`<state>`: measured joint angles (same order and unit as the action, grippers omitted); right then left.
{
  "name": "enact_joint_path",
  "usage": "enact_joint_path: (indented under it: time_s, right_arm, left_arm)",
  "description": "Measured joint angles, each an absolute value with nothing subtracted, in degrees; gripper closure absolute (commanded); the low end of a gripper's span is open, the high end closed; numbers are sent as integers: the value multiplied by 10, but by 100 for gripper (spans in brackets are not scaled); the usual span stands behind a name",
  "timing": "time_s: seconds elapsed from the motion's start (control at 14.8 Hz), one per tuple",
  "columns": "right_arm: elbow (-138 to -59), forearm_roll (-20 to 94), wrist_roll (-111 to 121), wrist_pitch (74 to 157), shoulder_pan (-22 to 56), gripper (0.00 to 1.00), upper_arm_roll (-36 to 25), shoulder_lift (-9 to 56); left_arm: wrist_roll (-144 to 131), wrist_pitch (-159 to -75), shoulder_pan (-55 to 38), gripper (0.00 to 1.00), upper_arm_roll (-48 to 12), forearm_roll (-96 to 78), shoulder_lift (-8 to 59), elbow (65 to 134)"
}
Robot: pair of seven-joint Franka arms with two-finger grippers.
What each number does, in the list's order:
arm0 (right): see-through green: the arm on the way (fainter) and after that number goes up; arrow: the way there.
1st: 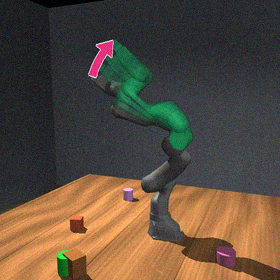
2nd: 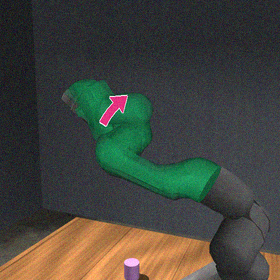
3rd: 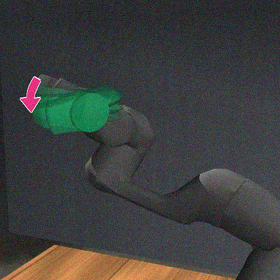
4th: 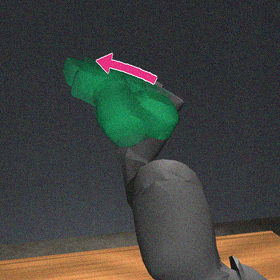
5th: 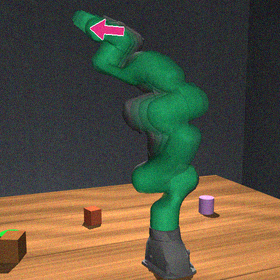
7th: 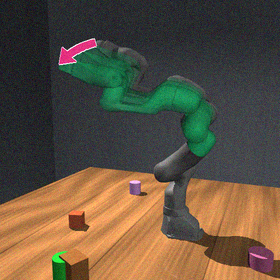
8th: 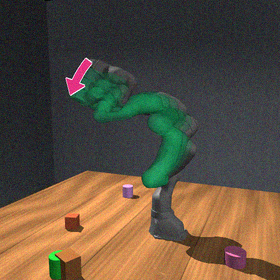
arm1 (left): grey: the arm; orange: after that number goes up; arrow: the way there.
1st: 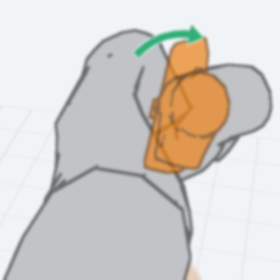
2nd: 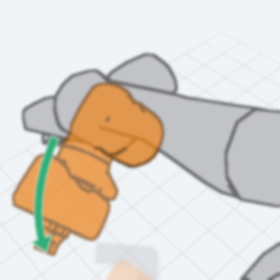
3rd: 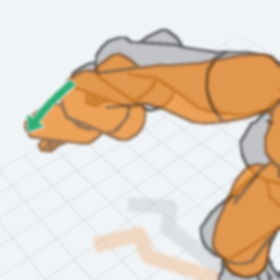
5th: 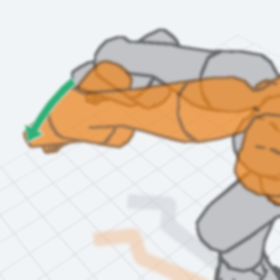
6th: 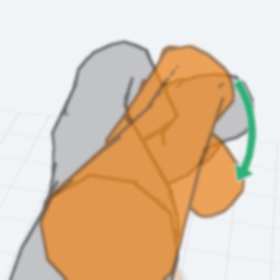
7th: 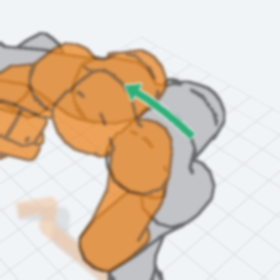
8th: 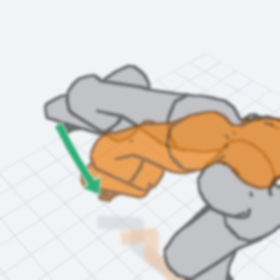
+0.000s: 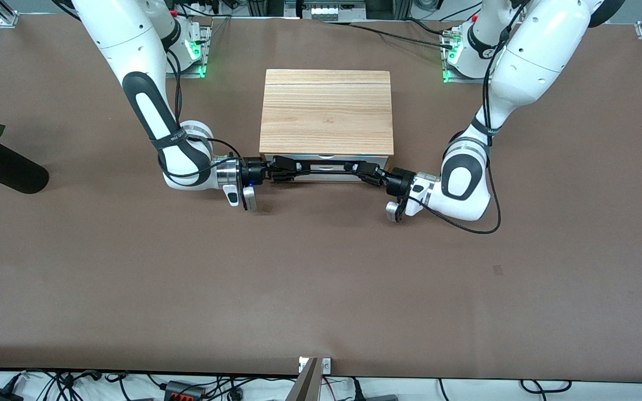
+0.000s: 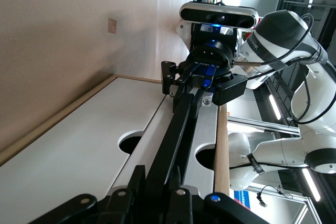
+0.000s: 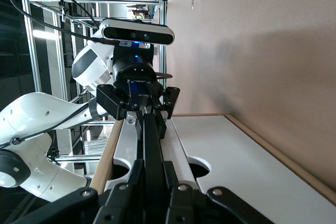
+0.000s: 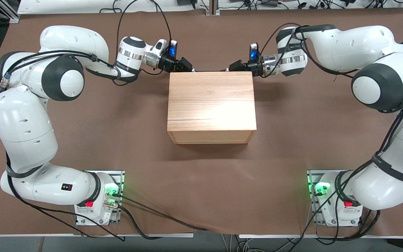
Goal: Pull top drawer with both arms simultaneously
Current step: 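Pull the black handle outward with both grippers, sliding the drawer open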
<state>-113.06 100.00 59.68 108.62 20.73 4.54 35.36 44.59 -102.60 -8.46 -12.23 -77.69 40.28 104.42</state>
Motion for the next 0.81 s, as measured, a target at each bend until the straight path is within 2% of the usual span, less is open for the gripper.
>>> enact_joint_path:
  time_s: [0.81]
  right_arm:
    - [-1111, 1003, 599, 1100, 206, 89, 43, 358]
  left_arm:
    - [455, -1037, -85, 86, -120, -825, 404, 1043]
